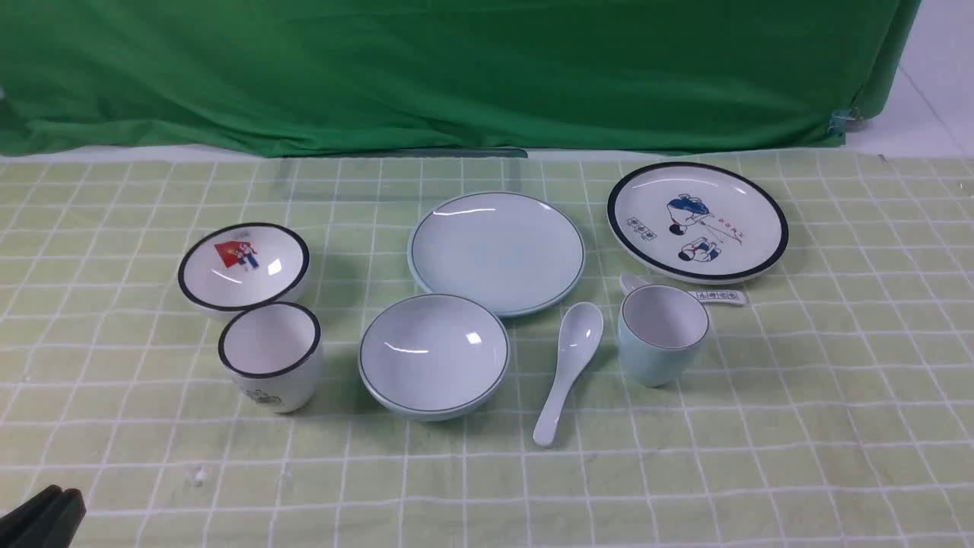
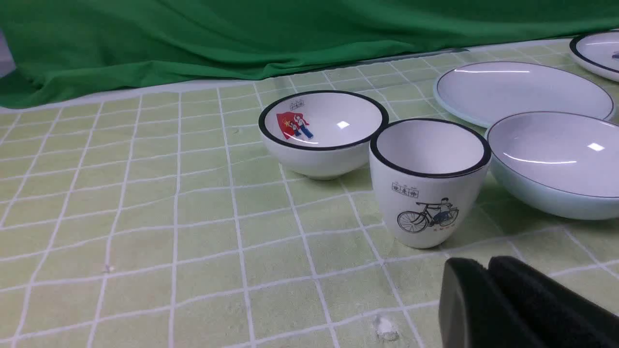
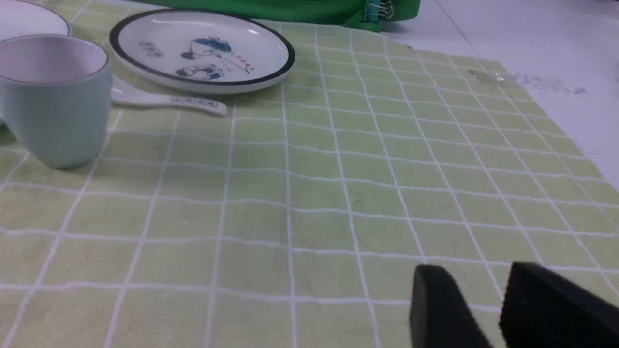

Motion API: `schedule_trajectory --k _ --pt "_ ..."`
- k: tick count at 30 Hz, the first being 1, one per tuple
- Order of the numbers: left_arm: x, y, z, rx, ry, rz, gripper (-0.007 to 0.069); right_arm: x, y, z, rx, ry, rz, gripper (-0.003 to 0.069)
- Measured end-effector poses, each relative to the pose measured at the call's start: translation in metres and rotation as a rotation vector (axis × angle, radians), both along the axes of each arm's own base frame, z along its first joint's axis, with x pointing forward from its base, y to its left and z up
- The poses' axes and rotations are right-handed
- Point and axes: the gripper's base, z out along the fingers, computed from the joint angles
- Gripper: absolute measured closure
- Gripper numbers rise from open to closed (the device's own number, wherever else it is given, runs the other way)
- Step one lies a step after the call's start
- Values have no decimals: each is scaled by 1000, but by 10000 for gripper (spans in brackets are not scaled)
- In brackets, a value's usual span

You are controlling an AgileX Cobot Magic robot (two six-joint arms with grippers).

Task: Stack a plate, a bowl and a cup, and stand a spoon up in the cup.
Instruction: Use the left arm to grab a blue rice bowl

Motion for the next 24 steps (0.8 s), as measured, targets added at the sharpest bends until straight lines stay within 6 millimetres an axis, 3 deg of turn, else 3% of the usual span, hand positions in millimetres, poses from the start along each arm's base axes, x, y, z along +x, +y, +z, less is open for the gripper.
schedule_trajectory --k 24 --pt "0 0 0 12 -1 0 631 0 0 0 0 0 0 417"
